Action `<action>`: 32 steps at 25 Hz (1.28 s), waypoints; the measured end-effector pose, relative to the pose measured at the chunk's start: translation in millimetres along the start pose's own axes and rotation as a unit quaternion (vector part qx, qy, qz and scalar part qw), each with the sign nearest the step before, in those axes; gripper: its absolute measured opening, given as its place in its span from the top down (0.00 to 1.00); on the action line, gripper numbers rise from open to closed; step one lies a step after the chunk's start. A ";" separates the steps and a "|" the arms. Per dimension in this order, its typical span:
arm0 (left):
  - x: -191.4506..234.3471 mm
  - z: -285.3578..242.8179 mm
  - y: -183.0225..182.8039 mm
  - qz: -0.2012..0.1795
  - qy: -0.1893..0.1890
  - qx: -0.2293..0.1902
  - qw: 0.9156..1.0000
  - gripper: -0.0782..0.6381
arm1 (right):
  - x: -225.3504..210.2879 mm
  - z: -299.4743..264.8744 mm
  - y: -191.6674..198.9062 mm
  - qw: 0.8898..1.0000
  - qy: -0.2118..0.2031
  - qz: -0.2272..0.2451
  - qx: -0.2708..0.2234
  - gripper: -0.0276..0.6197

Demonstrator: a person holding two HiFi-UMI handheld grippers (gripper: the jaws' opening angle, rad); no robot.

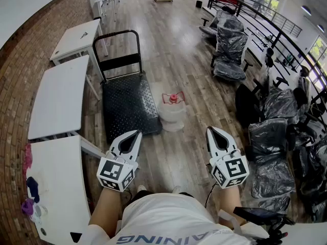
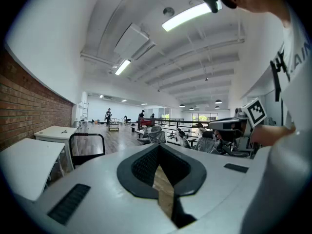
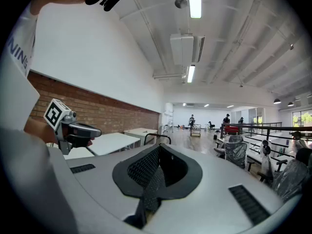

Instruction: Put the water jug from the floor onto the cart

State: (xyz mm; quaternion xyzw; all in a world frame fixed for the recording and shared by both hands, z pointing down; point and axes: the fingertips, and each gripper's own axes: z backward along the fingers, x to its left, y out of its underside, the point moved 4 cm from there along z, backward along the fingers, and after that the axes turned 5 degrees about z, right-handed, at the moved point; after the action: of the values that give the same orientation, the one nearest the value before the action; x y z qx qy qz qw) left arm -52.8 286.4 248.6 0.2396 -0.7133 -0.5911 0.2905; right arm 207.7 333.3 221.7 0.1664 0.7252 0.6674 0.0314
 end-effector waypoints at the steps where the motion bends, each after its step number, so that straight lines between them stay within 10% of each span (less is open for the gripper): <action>1: -4.0 -1.9 0.0 -0.001 0.000 0.000 1.000 0.89 | -4.8 2.7 0.9 1.000 0.002 -0.001 -0.002 0.95; 17: -68.8 -23.5 8.9 -0.036 -0.027 0.036 0.998 0.89 | -57.2 30.4 57.8 0.998 -0.024 -0.054 -0.005 0.95; 32: -27.7 -103.9 26.6 0.014 0.005 0.052 0.999 0.89 | -79.8 -29.7 94.0 0.996 -0.025 -0.043 0.080 0.95</action>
State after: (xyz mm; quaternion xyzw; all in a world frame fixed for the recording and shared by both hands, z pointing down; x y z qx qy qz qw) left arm 39.5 237.3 284.9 0.2474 -0.7449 -0.5479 0.2895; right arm 293.7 287.3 302.7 0.1537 0.7817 0.6010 0.0645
